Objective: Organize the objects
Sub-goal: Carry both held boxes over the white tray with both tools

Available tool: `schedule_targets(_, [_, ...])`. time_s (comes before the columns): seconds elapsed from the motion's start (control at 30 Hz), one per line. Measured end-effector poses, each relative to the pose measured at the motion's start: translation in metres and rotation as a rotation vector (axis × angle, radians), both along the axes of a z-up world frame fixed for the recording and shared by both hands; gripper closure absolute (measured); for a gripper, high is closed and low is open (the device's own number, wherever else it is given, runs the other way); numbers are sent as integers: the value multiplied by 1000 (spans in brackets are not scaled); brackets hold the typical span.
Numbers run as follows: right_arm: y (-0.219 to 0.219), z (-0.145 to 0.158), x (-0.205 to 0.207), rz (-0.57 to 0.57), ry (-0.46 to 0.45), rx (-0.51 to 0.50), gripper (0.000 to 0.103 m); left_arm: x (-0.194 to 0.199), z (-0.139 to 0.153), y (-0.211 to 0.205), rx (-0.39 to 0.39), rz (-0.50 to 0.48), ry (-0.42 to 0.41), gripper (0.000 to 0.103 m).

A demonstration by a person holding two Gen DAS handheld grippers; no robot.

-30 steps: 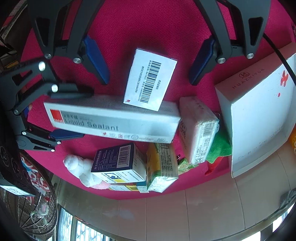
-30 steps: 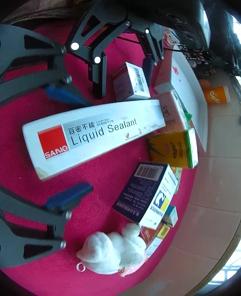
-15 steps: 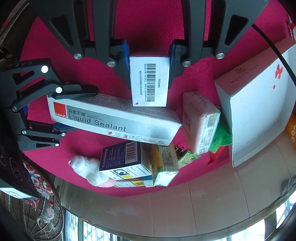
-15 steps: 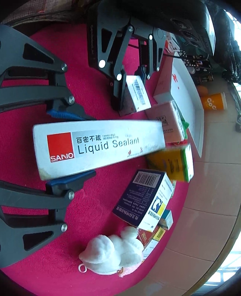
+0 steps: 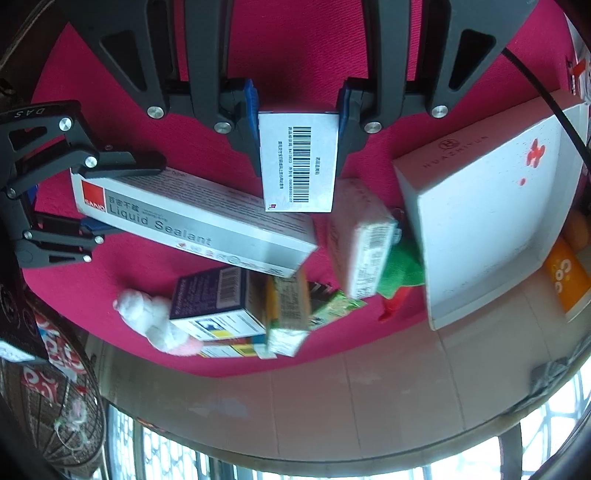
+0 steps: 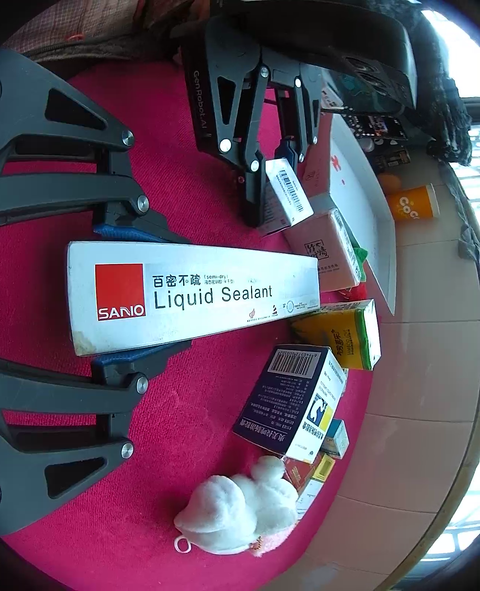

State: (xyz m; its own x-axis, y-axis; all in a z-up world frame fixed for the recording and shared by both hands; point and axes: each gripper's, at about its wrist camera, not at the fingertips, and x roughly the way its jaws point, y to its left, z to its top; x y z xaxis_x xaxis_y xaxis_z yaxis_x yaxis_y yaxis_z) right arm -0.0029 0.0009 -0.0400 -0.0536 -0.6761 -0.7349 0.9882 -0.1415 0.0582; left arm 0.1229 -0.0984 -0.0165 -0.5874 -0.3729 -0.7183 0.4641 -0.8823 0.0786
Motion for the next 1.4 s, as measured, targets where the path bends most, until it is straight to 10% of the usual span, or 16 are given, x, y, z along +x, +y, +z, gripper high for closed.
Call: schedule_targets(1.4, [-27,61,9,-140,-77,-192,59,72,32,-44,-71,344,225,71])
